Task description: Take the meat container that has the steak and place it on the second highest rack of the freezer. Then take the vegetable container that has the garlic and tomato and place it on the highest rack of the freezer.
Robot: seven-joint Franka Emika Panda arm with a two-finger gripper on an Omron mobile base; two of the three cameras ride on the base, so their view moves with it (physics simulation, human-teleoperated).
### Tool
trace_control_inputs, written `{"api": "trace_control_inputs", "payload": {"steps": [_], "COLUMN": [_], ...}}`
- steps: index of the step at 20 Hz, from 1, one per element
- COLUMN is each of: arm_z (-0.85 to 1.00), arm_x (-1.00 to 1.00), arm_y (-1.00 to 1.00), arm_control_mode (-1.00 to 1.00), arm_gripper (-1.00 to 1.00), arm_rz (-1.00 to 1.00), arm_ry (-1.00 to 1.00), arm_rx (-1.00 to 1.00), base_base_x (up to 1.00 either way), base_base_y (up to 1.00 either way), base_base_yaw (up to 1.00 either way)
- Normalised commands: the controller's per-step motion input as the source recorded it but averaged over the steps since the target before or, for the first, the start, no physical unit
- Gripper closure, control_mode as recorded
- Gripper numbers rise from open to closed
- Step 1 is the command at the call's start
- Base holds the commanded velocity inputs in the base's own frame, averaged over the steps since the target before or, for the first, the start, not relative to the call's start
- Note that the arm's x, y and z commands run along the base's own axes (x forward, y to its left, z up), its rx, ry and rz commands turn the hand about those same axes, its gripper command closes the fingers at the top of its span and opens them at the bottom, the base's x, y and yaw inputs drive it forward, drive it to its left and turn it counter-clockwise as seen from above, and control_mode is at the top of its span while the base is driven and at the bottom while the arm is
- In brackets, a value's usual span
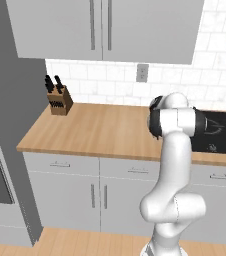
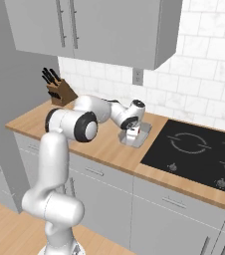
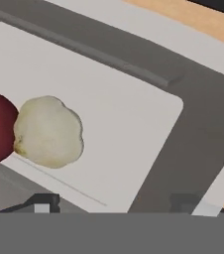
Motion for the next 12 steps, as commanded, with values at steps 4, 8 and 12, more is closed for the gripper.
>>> {"api": "trace_control_inputs", "payload": {"steps": [4, 8, 12], "arm_z": [-0.23, -0.13, 0.11], "arm_x": [0.00, -0.11, -0.25], "arm_y": [0.00, 0.00, 0.00], "arm_control_mode": [-1.00, -1.00, -1.00], "arm_gripper": [1.00, 1.00, 1.00], "arm_rz": [0.00, 0.04, 0.12], "arm_ry": [0.00, -0.01, -0.08], "arm_rx": [-0.01, -0.09, -0.11], "base_base_x": [0.00, 0.00, 0.00], "base_base_y": [0.00, 0.00, 0.00], "base_base_yaw": [0.00, 0.00, 0.00]}}
